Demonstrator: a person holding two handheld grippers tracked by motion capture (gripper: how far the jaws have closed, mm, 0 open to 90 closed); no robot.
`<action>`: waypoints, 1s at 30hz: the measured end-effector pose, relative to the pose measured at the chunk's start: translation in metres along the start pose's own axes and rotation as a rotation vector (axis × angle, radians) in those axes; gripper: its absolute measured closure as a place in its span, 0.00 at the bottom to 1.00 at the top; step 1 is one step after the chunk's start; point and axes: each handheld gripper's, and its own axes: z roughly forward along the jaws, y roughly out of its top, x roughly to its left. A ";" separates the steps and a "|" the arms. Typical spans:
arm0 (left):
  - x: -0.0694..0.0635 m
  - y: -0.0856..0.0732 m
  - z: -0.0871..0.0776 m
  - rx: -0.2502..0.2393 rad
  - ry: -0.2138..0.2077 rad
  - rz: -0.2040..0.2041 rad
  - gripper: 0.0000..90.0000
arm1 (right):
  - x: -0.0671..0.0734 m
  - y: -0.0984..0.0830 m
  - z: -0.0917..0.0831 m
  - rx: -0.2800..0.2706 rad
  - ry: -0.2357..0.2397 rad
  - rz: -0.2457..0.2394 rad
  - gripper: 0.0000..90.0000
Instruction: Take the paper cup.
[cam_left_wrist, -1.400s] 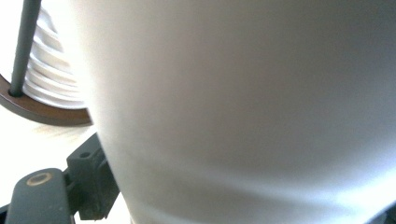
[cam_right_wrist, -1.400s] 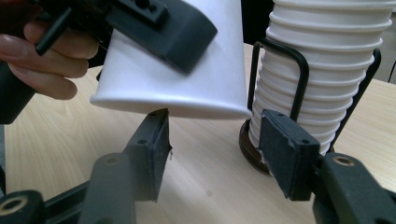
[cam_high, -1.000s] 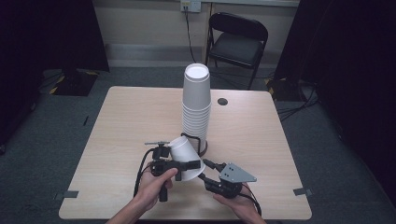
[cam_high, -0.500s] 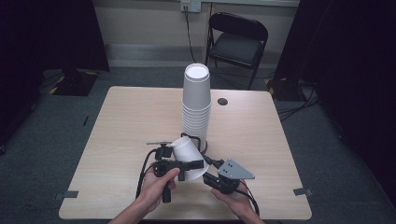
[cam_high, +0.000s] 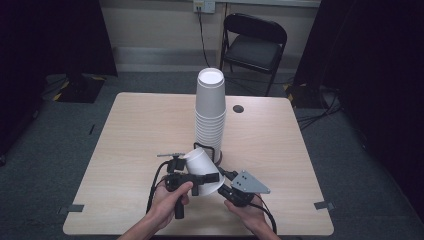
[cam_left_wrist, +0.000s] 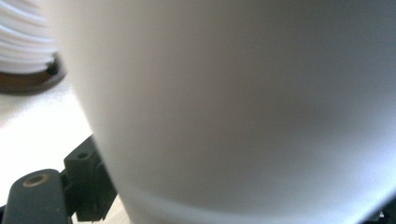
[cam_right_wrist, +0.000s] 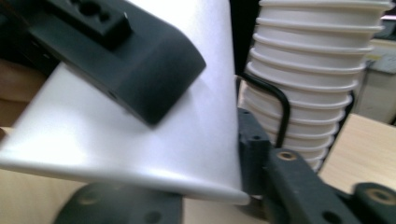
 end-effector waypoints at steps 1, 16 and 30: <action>0.000 0.000 0.000 -0.009 -0.002 0.004 0.13 | -0.001 -0.001 0.000 0.001 -0.005 -0.002 0.89; 0.006 0.009 -0.008 -0.092 -0.008 0.081 0.09 | -0.001 0.001 -0.002 0.020 0.028 0.041 0.94; 0.013 0.022 -0.028 -0.183 0.046 0.110 0.17 | 0.005 0.003 -0.004 0.052 0.088 0.045 0.95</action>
